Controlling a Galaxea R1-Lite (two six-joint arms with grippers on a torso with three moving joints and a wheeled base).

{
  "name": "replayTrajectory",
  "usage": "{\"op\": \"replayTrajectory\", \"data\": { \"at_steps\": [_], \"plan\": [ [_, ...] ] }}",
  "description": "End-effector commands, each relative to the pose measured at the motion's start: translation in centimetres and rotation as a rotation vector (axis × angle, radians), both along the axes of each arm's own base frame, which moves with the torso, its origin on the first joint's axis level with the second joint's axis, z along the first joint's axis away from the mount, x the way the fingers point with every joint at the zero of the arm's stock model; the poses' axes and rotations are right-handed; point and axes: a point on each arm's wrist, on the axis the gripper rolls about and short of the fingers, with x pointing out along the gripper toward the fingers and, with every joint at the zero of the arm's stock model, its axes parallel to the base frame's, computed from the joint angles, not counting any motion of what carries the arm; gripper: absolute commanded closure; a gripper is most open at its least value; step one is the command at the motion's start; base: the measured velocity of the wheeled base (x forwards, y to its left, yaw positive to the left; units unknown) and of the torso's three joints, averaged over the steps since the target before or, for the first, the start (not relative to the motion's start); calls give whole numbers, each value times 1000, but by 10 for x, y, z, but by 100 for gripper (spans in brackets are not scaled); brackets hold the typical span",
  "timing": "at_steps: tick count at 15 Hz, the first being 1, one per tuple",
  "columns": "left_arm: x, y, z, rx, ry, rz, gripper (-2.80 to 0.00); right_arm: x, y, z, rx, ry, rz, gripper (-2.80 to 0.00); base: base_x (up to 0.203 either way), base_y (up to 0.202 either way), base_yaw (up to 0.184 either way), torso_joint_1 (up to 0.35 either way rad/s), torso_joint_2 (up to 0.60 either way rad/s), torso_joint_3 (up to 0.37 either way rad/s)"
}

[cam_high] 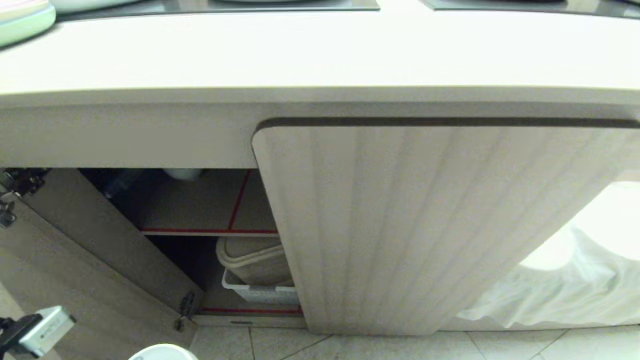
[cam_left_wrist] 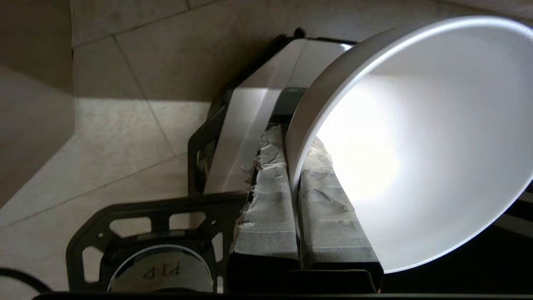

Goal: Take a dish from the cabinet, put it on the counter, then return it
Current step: Place it on the table

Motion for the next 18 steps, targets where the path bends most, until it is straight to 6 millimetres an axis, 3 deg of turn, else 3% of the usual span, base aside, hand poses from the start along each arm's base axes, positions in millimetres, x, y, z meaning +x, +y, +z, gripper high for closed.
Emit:
{"op": "replayTrajectory", "data": {
  "at_steps": [1,8,18],
  "plan": [
    [-1,0,1,-2,-7,0,0,0,0,0,1,-1,0,0,0,0,0,180,-456,-165],
    [-5,0,2,-8,-18,-17,0,0,0,0,1,-1,0,0,0,0,0,174,-467,-209],
    [-19,4,2,-11,-12,-54,0,0,0,0,1,-1,0,0,0,0,0,322,-506,-245]
  ]
}}
